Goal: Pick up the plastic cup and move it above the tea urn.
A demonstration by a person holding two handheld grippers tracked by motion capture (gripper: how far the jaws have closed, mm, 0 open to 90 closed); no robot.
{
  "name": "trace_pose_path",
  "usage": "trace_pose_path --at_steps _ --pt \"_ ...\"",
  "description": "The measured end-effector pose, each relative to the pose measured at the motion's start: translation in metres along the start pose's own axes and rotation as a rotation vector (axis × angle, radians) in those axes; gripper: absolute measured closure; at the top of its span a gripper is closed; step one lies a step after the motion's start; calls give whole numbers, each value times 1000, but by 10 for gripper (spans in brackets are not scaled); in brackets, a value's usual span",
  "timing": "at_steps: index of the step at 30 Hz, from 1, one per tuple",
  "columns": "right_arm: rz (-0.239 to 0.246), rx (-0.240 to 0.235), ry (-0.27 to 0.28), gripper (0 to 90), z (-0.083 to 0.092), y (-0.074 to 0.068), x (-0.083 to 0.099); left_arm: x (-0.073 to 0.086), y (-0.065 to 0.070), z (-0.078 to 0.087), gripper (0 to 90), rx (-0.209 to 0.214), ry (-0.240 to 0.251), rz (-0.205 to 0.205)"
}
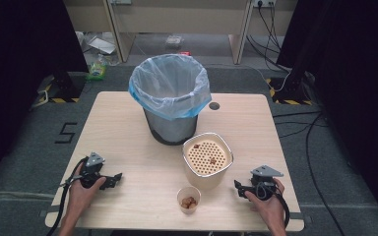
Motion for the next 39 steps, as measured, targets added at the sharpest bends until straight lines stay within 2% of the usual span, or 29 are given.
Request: trace_pose_path --at_steps 3,6,11,15,19,21,23,29,31,32,34,39 --pt "16 -3 -3 219 2 -5 2 0 0 0 0 0 1 0" --pt "3 -11 2 224 5 -9 3 0 0 0 0 1 0 -1" --pt "15 -10 5 231 6 -12 3 0 0 0 0 0 0 -1" --pt "4 -21 10 238 10 -17 4 0 0 0 0 1 0 -1" --pt "18 -32 12 249 14 -24 6 0 0 0 0 1 0 -1" --pt "15 -50 13 257 18 -32 8 0 0 0 0 0 0 0" --pt "24 -53 15 262 19 -34 8 0 0 0 0 0 0 -1" --pt "19 -91 52 303 30 -51 6 0 0 0 0 1 0 -1" --pt "24 -133 69 325 35 -63 6 0 0 0 0 1 0 -1" --pt "24 -133 69 325 35 -63 6 0 0 0 0 1 0 -1" --pt "33 -153 71 352 39 -73 6 0 0 0 0 1 0 -2" --pt "30 -176 86 379 47 -84 1 0 0 0 0 1 0 -1"
Point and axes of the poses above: each handheld gripper's, and its own axes: z roughly backward along the jaws, x roughly out of its underside, y roughly to its right, the point moved 9 cm from there along -z, roughly forward along the jaws, and after that the axes turned 9 degrees about -y, right-handed, at the moved point
